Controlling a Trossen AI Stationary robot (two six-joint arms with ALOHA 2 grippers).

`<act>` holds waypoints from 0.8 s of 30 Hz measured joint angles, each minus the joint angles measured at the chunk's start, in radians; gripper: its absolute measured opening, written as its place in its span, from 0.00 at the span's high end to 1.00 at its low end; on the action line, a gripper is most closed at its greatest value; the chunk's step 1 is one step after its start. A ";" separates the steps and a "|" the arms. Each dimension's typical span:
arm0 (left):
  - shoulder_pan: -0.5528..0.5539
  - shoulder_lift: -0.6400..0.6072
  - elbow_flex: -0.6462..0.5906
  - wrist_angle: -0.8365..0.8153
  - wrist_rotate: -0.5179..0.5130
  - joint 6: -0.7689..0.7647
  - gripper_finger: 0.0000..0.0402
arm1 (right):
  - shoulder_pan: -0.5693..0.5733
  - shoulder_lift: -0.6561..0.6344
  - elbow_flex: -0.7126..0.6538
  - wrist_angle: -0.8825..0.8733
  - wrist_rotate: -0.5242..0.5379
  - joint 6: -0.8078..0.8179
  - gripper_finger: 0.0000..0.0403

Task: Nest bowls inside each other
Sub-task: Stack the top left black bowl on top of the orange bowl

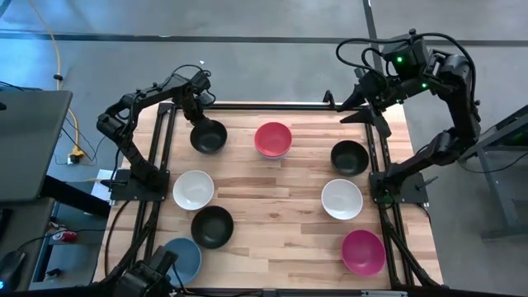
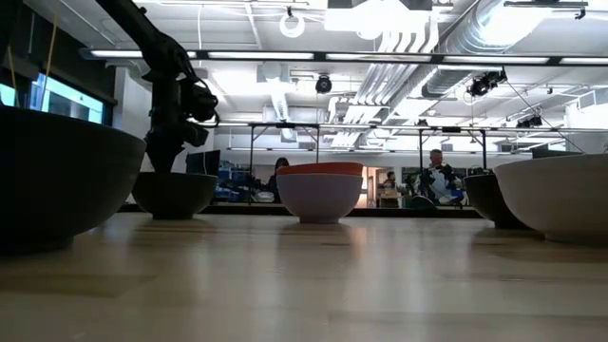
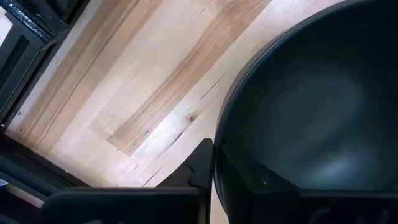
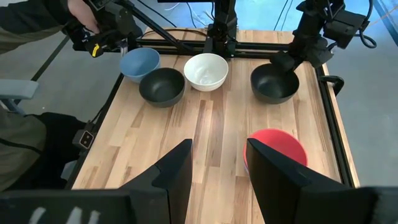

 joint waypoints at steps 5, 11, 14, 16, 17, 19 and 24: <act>0.000 0.000 0.000 -0.001 0.046 0.001 0.99 | 0.000 0.000 0.000 0.000 0.000 -0.007 0.64; -0.017 -0.001 0.037 -0.028 0.139 0.002 1.00 | 0.000 0.000 0.000 0.000 0.000 -0.026 0.64; -0.040 0.000 0.086 -0.061 0.146 0.003 1.00 | 0.000 0.000 0.000 0.000 0.000 -0.027 0.64; -0.057 -0.001 0.130 -0.080 0.152 0.002 1.00 | 0.000 0.000 0.000 0.000 0.000 -0.027 0.64; -0.065 -0.001 0.155 -0.093 0.163 0.001 1.00 | 0.000 0.000 0.000 0.000 0.000 -0.027 0.64; -0.085 -0.001 0.212 -0.119 0.186 -0.008 1.00 | 0.000 0.000 0.000 0.000 0.000 -0.027 0.64; -0.144 -0.001 0.363 -0.147 0.225 -0.056 1.00 | 0.000 0.000 0.000 0.000 0.000 -0.034 0.64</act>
